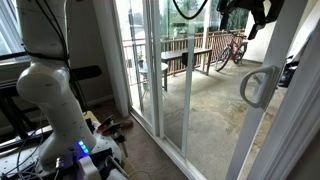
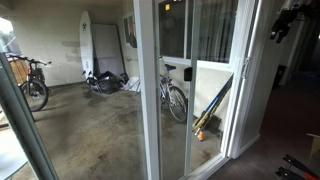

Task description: Slide the glass door to the left.

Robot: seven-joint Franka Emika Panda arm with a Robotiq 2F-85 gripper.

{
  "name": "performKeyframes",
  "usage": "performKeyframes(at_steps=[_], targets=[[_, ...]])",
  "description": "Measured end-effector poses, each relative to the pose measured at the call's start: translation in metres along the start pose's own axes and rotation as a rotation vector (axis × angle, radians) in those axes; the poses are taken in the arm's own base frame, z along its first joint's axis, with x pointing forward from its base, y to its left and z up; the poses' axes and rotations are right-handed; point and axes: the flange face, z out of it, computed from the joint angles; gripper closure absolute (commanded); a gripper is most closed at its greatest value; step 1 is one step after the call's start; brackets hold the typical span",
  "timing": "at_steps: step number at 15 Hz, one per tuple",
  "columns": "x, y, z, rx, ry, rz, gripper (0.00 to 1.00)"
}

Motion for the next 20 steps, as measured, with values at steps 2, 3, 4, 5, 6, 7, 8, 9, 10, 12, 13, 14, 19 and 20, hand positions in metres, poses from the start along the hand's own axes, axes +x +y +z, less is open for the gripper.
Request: performKeyframes(at_steps=[2, 3, 4, 5, 6, 7, 8, 9, 10, 12, 13, 14, 19, 20], targets=[[0.003, 0.014, 0.001, -0.012, 0.02, -0.007, 0.0], [0.004, 0.022, 0.002, -0.017, 0.027, -0.01, 0.0], [0.005, 0.03, 0.003, -0.023, 0.034, -0.013, 0.0], [0.008, 0.038, 0.005, -0.03, 0.041, -0.013, 0.0], [0.011, 0.045, 0.008, -0.034, 0.043, -0.013, 0.0], [0.015, 0.051, 0.011, -0.038, 0.041, -0.015, 0.0], [0.02, 0.055, 0.015, -0.043, 0.037, -0.019, 0.0], [0.027, 0.059, 0.02, -0.047, 0.031, -0.026, 0.0], [0.034, 0.061, 0.025, -0.053, 0.024, -0.036, 0.0], [0.051, 0.06, 0.034, -0.067, 0.009, -0.064, 0.0], [0.059, 0.058, 0.038, -0.077, 0.0, -0.081, 0.0], [0.066, 0.056, 0.041, -0.086, -0.005, -0.093, 0.0], [0.091, 0.051, 0.054, -0.139, -0.006, -0.127, 0.0], [0.096, 0.053, 0.058, -0.15, 0.0, -0.13, 0.0]])
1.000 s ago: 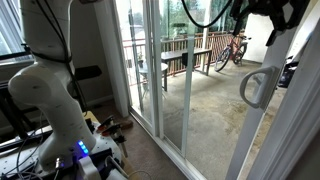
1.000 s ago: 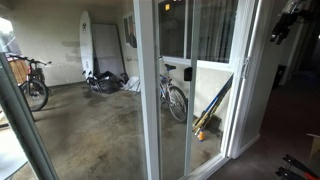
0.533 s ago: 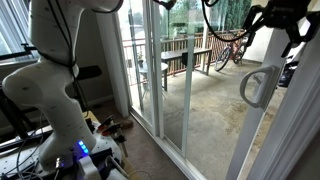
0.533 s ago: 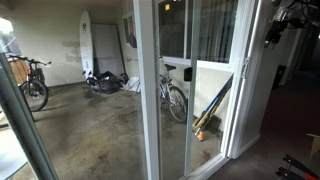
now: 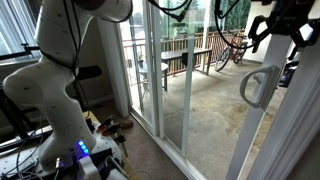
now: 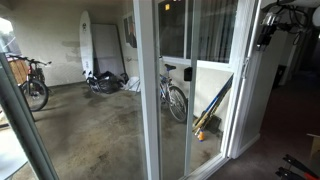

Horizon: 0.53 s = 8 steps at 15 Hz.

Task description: Slide the glass door to the left.

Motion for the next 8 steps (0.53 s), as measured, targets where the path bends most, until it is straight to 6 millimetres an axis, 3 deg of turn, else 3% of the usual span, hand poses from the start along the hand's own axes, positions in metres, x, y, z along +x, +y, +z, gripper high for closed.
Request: performKeyframes(at_steps=[4, 8], targets=[[0.013, 0.013, 0.022, -0.044, 0.021, 0.0, 0.0], [0.011, 0.02, 0.023, -0.068, 0.026, -0.065, 0.0]])
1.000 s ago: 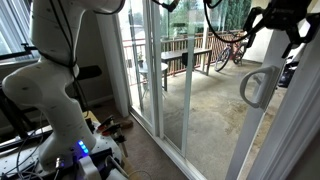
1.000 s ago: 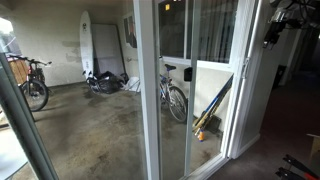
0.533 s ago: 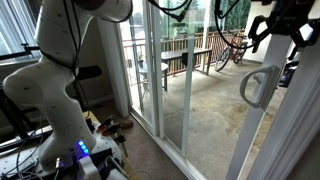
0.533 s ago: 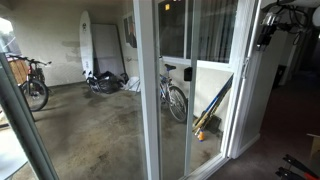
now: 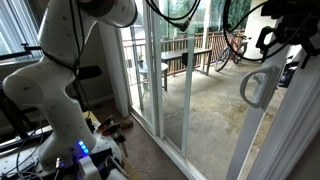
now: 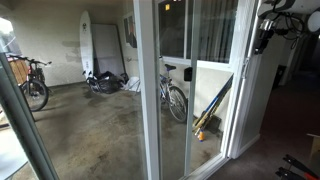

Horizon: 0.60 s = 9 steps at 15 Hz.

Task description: Slide the glass door to the left.

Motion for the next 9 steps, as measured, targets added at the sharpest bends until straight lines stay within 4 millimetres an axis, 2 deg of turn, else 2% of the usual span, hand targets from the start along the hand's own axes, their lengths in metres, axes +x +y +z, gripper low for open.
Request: performKeyframes(at_steps=[3, 9], targets=[[-0.0022, 0.0071, -0.0003, -0.04, 0.029, -0.064, 0.0], [-0.0033, 0.0079, 0.0001, -0.04, 0.029, -0.063, 0.0]])
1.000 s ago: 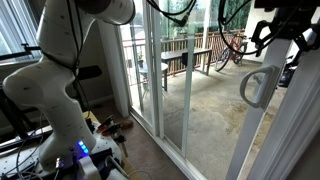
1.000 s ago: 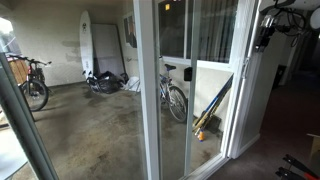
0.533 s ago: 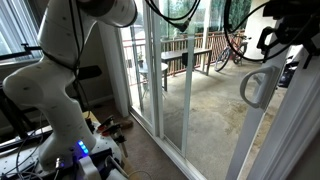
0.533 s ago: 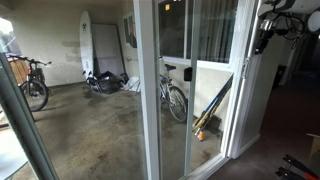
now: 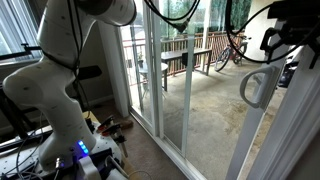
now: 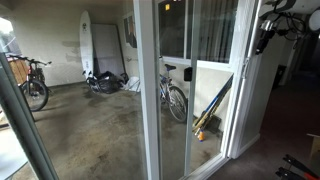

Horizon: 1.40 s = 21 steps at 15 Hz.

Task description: Slide the glass door to the left.

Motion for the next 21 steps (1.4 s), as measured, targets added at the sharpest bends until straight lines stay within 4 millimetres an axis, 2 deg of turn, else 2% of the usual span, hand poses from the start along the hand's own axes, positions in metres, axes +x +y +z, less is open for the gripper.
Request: performKeyframes(at_steps=[5, 7, 11, 14, 19, 21], targets=[[0.0, 0.004, 0.005, -0.019, 0.015, 0.004, 0.0], [-0.003, 0.002, 0.015, -0.004, -0.001, -0.006, 0.0], [-0.011, -0.004, 0.052, 0.041, -0.057, -0.101, 0.0], [-0.012, -0.008, 0.071, 0.019, -0.048, -0.184, 0.0], [-0.006, -0.025, 0.084, -0.055, 0.017, -0.278, 0.0], [-0.011, -0.034, 0.086, -0.057, 0.032, -0.313, 0.0]])
